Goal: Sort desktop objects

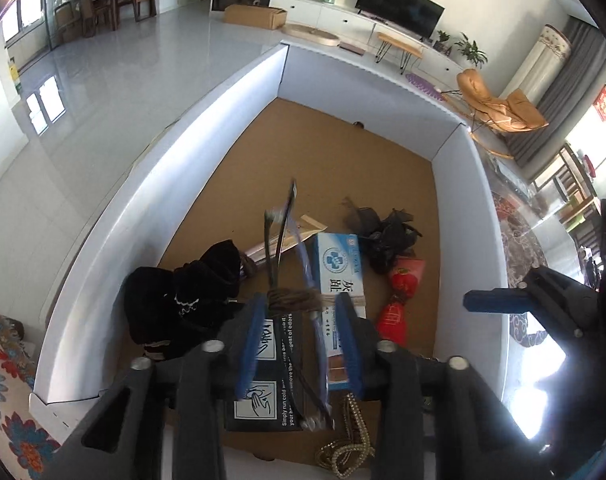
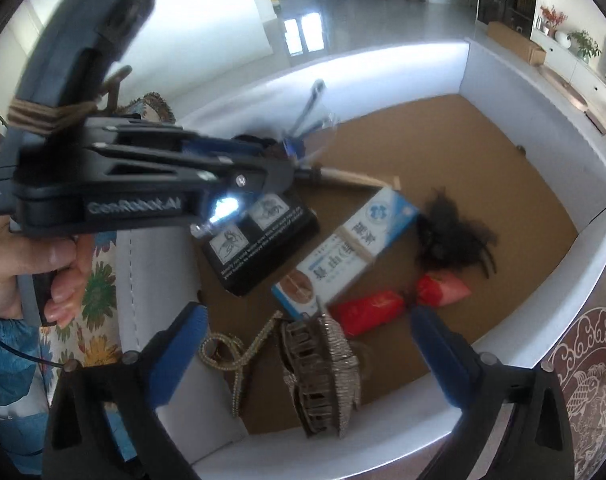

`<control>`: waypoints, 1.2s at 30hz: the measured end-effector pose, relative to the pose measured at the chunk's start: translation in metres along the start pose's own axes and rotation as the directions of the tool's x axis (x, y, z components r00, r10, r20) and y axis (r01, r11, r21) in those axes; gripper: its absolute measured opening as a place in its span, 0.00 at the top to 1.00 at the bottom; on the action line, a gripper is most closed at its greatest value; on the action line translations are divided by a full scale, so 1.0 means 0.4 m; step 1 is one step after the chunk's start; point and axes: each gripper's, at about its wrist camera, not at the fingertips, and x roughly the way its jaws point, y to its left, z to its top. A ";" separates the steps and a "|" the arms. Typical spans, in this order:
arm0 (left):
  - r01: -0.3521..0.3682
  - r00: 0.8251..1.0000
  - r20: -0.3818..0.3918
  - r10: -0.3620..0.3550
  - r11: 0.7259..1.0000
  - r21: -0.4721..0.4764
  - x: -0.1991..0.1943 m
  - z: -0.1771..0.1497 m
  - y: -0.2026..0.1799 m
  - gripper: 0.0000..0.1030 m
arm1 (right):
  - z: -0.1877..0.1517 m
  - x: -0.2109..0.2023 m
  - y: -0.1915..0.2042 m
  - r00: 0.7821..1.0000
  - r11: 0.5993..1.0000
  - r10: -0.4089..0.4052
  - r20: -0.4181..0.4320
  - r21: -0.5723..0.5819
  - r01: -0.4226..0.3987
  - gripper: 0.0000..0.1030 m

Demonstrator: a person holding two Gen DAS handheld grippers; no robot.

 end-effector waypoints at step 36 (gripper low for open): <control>-0.379 0.905 0.095 0.414 0.887 -0.263 -0.202 -0.051 -0.107 0.01 | 0.043 -0.082 -0.116 0.972 0.973 -0.217 -0.091 0.056 0.222 0.01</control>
